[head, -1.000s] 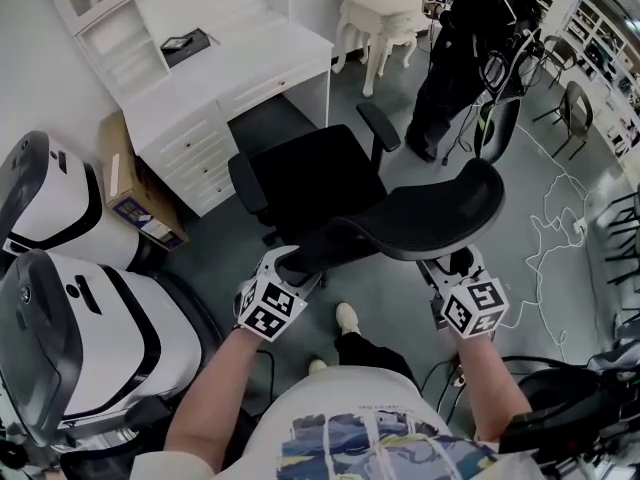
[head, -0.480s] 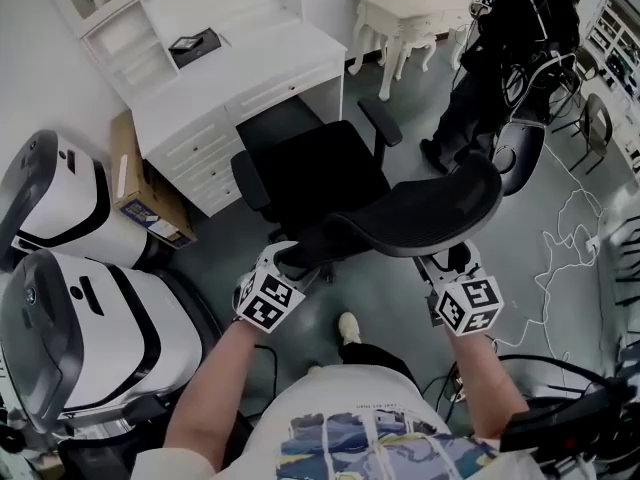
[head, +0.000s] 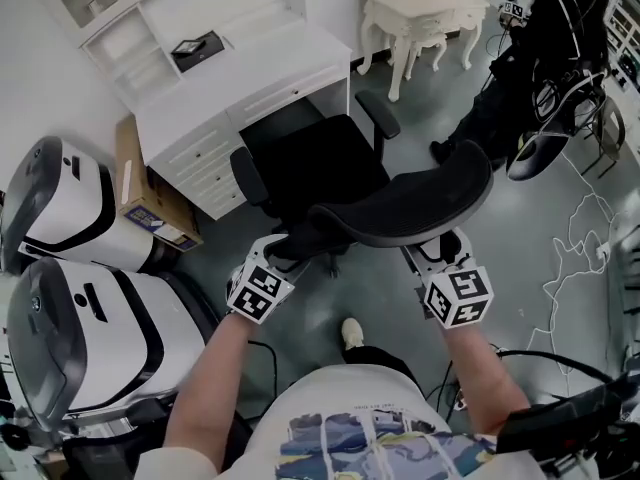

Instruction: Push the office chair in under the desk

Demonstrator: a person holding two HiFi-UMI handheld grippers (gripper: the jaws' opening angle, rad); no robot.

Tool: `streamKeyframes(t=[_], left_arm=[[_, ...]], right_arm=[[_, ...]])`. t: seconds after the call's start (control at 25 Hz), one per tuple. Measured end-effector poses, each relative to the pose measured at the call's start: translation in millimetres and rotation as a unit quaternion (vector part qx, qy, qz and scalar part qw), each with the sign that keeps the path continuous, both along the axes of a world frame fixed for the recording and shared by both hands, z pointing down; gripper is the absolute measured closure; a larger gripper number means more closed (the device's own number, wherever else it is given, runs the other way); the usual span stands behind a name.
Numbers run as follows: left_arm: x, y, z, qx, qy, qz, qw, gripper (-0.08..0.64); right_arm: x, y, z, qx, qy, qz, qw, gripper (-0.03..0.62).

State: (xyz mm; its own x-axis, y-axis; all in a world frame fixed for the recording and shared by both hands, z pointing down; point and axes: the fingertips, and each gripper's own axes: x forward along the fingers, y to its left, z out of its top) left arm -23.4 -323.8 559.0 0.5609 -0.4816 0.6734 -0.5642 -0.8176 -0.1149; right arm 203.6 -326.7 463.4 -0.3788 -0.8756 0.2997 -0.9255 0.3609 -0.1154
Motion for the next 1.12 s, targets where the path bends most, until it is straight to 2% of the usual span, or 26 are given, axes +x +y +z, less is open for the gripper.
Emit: streamKeyframes(t=[0.44,1.12], left_arm=[[-4,-53,3,0.006,0.003,-0.017,0.9998,0.314],[-11,-115,5,0.001,-0.018,-0.049,0.9986,0.314]], right_arm=[[-6,-55,2,-0.005,0.004,-0.019,1.000,0.253],[-12,-124,4,0.000,0.004,-0.042,0.999,0.253]])
